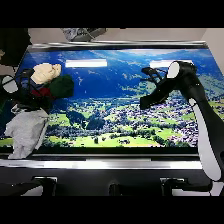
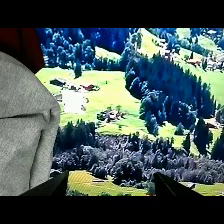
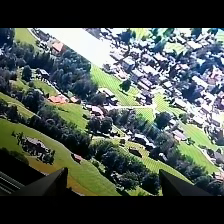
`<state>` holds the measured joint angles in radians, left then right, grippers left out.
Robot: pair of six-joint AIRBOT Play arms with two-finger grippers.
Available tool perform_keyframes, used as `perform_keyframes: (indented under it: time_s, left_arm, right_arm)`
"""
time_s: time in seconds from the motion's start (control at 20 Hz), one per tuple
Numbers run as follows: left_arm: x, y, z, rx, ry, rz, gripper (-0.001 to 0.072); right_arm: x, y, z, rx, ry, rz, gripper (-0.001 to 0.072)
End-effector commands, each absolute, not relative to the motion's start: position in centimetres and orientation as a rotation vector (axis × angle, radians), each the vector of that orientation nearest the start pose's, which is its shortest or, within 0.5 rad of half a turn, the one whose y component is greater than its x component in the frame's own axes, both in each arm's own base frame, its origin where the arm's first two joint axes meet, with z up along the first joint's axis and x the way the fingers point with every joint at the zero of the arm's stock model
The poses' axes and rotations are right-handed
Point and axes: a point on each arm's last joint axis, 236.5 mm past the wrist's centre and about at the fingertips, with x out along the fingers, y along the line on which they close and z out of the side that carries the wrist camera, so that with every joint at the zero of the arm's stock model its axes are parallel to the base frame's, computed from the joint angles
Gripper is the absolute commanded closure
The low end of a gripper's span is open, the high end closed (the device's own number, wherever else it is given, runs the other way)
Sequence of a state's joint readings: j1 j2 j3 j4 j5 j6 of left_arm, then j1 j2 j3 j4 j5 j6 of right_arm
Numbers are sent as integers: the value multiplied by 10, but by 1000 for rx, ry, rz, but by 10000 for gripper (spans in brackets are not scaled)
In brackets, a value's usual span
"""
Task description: Fold the shirts.
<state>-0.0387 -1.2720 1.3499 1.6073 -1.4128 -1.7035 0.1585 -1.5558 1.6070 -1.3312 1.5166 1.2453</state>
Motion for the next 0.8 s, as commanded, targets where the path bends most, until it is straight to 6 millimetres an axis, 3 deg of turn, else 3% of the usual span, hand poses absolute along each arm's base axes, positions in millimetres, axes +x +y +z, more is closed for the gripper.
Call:
perform_keyframes:
  time_s: [0.0, 0.6, 0.75]
  left_arm:
    - [368, -6, 62, -57, 1331, 82, 89]
    - [368, -6, 62, -57, 1330, 82, 90]
    - [368, -6, 62, -57, 1330, 83, 90]
  right_arm:
    - [398, 121, 38, -191, 1405, 550, 46]
    - [400, 121, 38, -192, 1399, 548, 46]
    - [433, 123, 44, -189, 1263, 509, 46]
